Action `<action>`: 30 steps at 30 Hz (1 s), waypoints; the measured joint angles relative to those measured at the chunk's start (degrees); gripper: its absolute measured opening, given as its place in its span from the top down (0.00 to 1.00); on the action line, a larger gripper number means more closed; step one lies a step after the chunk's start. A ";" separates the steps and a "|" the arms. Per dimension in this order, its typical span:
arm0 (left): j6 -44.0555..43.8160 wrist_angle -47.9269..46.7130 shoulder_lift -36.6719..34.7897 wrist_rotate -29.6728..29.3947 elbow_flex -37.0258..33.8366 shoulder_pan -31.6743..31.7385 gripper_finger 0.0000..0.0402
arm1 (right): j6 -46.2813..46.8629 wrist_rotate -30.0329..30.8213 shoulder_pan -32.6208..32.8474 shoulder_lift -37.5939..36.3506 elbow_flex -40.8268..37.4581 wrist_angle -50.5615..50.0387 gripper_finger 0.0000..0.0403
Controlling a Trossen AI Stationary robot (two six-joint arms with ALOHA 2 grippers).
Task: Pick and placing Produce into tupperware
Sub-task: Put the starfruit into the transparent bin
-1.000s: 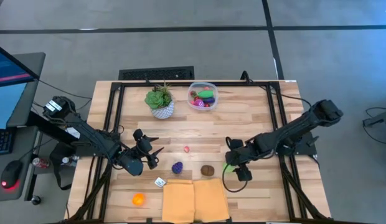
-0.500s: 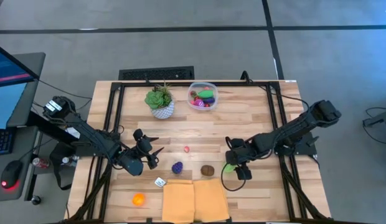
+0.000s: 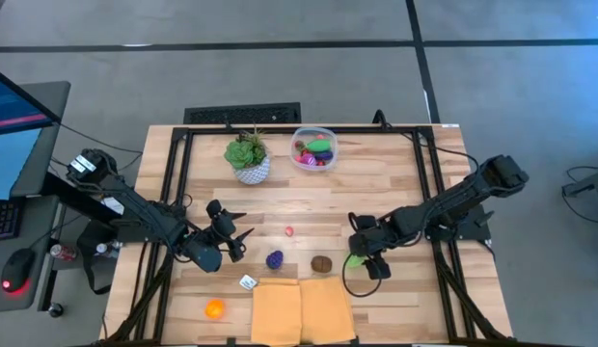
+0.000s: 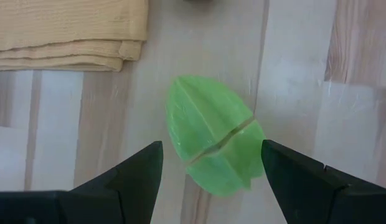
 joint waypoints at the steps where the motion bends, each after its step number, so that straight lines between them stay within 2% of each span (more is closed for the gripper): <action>1: 0.00 -0.01 0.00 -0.02 0.00 0.00 0.41 | -0.19 -0.02 0.00 0.00 0.00 0.24 0.26; 17: -0.07 0.00 0.00 -0.02 0.00 0.00 0.41 | -9.61 0.09 -2.36 0.00 0.02 0.25 0.26; 25: -0.04 0.00 0.00 -0.04 0.00 0.00 0.41 | -20.50 -0.04 -1.65 0.00 0.04 0.29 0.26; 30: -0.04 0.00 0.00 -0.03 0.00 0.00 0.41 | -21.40 -0.02 -1.77 0.00 0.04 0.88 0.26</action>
